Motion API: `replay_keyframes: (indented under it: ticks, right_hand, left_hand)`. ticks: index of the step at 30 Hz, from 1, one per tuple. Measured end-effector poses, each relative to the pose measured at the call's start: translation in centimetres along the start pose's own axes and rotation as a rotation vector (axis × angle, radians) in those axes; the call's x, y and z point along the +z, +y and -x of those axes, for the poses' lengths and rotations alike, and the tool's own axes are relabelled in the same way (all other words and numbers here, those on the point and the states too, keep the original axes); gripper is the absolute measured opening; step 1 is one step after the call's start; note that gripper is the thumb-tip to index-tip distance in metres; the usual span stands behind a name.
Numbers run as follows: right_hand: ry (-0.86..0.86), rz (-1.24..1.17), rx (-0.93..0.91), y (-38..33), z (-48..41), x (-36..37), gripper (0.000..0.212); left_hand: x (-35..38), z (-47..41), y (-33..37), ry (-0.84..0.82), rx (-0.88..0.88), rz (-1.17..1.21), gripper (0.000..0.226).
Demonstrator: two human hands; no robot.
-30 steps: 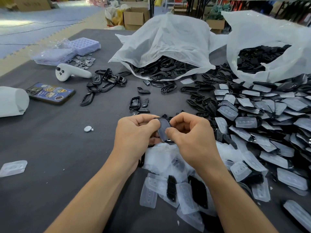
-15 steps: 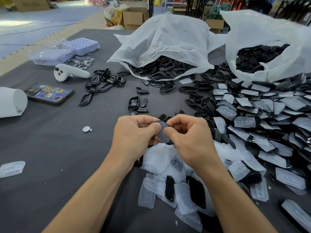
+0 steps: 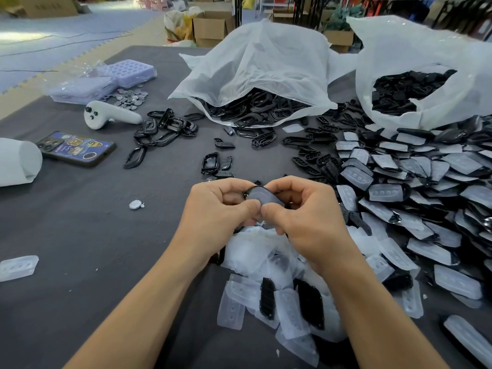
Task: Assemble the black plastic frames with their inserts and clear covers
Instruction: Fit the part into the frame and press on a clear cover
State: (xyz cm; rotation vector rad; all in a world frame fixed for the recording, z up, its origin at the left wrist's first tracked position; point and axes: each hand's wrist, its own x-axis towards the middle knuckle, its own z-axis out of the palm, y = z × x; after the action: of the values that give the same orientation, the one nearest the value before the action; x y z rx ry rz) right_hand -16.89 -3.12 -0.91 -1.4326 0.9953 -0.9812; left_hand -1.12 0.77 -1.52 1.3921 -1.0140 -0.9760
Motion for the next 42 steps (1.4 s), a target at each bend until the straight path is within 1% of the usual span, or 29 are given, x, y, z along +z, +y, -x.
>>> replay_keyframes:
  ticks: [2, 3, 5, 7, 9, 11, 13, 14, 18, 22, 23, 25, 28, 30, 33, 34, 36, 38, 40, 42]
  right_hand:
    - [-0.010, -0.007, 0.007, -0.1, 0.0, -0.2, 0.023]
    - [-0.017, 0.000, 0.006, -0.1, 0.0, -0.2, 0.022]
    - [-0.017, -0.008, 0.014, 0.0, 0.1, -0.1, 0.021]
    - [0.005, -0.052, 0.039, 0.0, 0.0, -0.1, 0.018]
    - [0.040, -0.050, 0.055, 0.2, -0.1, -0.2, 0.018]
    - [0.061, 0.006, 0.045, 0.3, -0.2, -0.3, 0.021]
    - [0.056, 0.040, 0.034, 0.3, -0.2, -0.3, 0.024]
    - [0.055, 0.051, 0.032, 0.3, -0.2, -0.3, 0.025]
    - [0.090, 0.110, -0.003, 0.4, -0.1, 0.1, 0.021]
    - [0.103, 0.136, -0.006, 0.1, -0.1, 0.2, 0.021]
    - [0.108, 0.158, -0.014, 0.1, 0.0, 0.2, 0.020]
    - [0.119, 0.295, -0.068, 0.1, 0.1, 0.2, 0.019]
    - [0.119, 0.537, -0.191, 0.2, 0.5, 1.2, 0.035]
    - [0.132, 0.598, -0.240, 0.1, 0.1, 1.6, 0.036]
    - [0.138, 0.626, -0.207, -0.2, -0.9, 0.7, 0.034]
    - [0.156, 0.671, -0.203, -0.4, -1.3, 0.0, 0.033]
    - [0.224, 0.748, -0.182, -1.1, -2.0, -2.4, 0.032]
    - [0.328, 0.817, -0.107, -2.0, -3.0, -5.7, 0.034]
    - [0.433, 0.899, 0.011, -2.8, -3.9, -9.1, 0.042]
    - [0.484, 0.972, 0.082, -3.4, -4.3, -11.2, 0.056]
  left_hand:
    - [-0.3, 0.0, 0.1, -0.042, -0.014, -0.018, 0.026]
    - [-0.3, 0.0, 0.2, -0.037, -0.019, -0.015, 0.029]
    - [-0.2, 0.0, 0.2, 0.014, -0.021, -0.001, 0.041]
    - [-0.4, -0.2, 0.1, 0.057, -0.014, 0.002, 0.044]
    - [-0.4, -0.2, -0.1, 0.054, 0.004, -0.031, 0.034]
    - [-0.1, -0.1, -0.3, 0.055, 0.041, -0.113, 0.021]
    - [0.0, 0.0, -0.4, 0.097, 0.074, -0.158, 0.017]
    - [0.1, -0.1, -0.5, 0.118, 0.080, -0.159, 0.017]
    - [-0.1, -0.3, -0.7, 0.193, 0.107, -0.199, 0.032]
    - [0.3, 0.2, -0.6, 0.231, 0.181, -0.285, 0.028]
    - [0.4, 0.2, -0.6, 0.237, 0.188, -0.296, 0.030]
    - [0.4, 0.1, -0.5, 0.260, 0.185, -0.298, 0.032]
    - [0.4, -0.5, -0.6, 0.287, 0.106, -0.209, 0.025]
    - [0.4, -0.9, -0.7, 0.280, 0.061, -0.152, 0.019]
    - [0.4, -1.4, -0.7, 0.267, 0.039, -0.122, 0.010]
    - [0.3, -1.7, -0.8, 0.274, 0.046, -0.120, 0.011]
    - [-0.2, -2.4, -1.0, 0.310, 0.064, -0.144, 0.013]
    - [-1.0, -3.3, -1.0, 0.362, 0.099, -0.230, 0.014]
    - [-1.8, -4.2, -1.2, 0.390, 0.096, -0.357, 0.019]
    - [-2.6, -5.5, -1.6, 0.390, 0.064, -0.458, 0.021]
